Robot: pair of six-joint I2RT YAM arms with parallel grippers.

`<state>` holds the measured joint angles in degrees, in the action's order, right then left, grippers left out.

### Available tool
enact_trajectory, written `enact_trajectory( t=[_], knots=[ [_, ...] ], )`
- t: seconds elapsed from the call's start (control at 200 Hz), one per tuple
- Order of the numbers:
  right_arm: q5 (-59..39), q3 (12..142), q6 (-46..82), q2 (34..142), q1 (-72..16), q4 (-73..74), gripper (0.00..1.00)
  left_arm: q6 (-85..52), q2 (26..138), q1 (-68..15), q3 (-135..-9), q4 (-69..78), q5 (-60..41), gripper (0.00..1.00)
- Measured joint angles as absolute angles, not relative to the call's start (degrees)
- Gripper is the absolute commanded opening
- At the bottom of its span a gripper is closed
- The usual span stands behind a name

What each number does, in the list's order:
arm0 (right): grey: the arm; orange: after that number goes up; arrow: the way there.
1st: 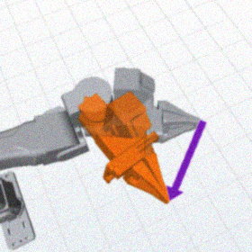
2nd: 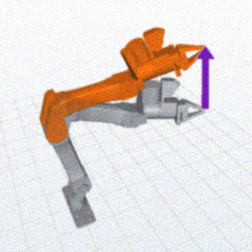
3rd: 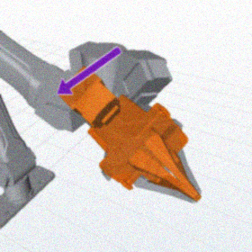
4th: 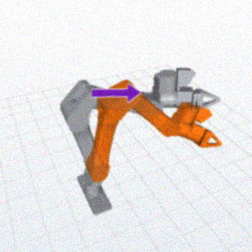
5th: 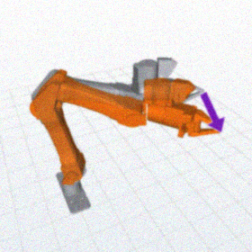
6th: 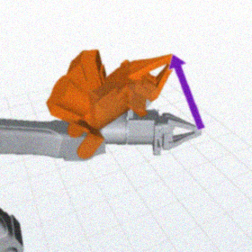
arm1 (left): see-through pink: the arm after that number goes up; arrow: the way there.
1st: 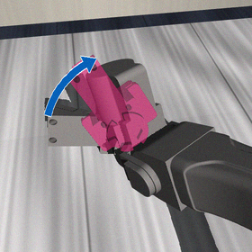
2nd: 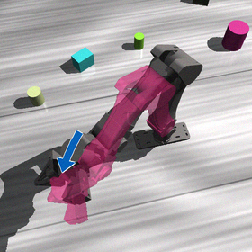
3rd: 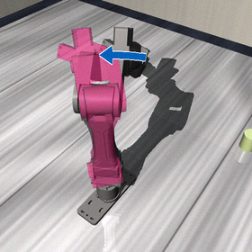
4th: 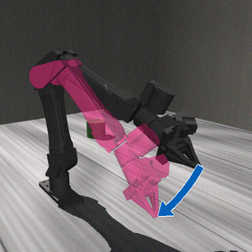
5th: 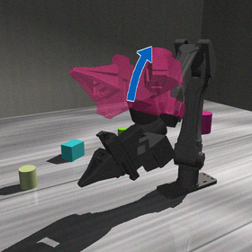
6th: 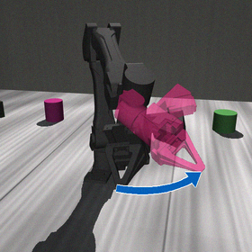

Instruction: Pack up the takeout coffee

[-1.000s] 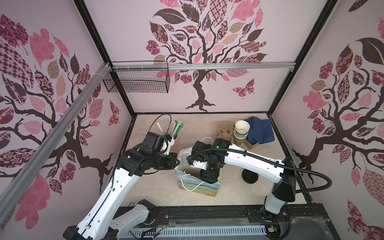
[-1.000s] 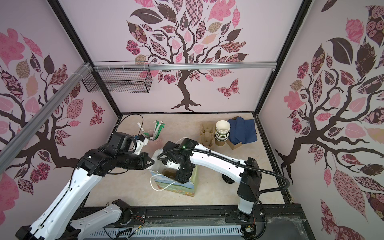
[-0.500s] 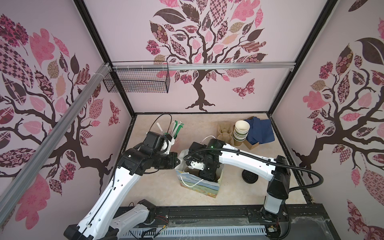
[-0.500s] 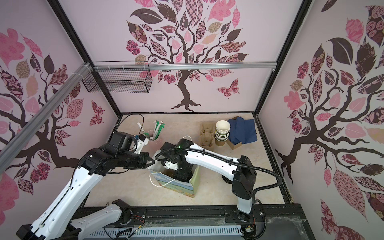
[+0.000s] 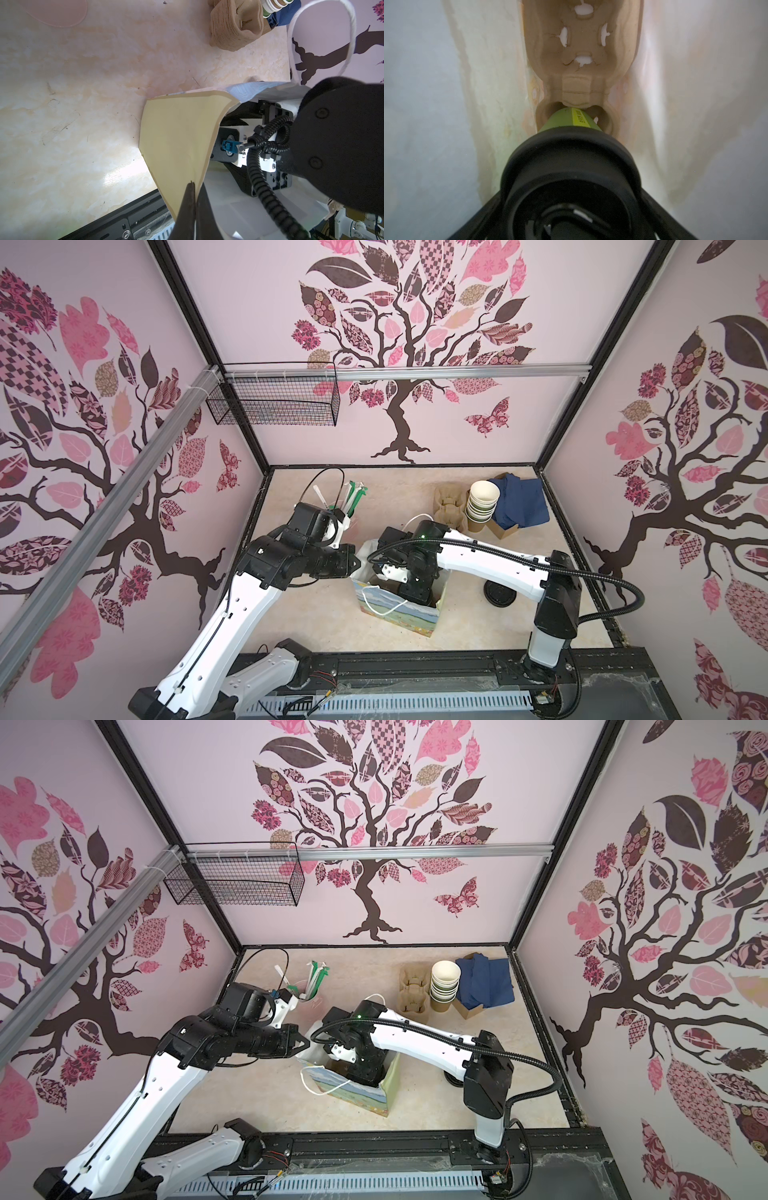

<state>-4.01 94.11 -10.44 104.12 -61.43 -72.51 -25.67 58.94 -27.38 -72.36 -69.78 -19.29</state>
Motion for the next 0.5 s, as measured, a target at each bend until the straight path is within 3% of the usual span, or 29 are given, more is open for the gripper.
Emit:
enact_trajectory(
  t=[0.5],
  knots=[
    [-2.44,90.91,-10.48,104.36,-61.39,-69.87,0.8,-25.71,58.94,-27.38,-72.36,-69.78,-18.57,0.0]
  ],
)
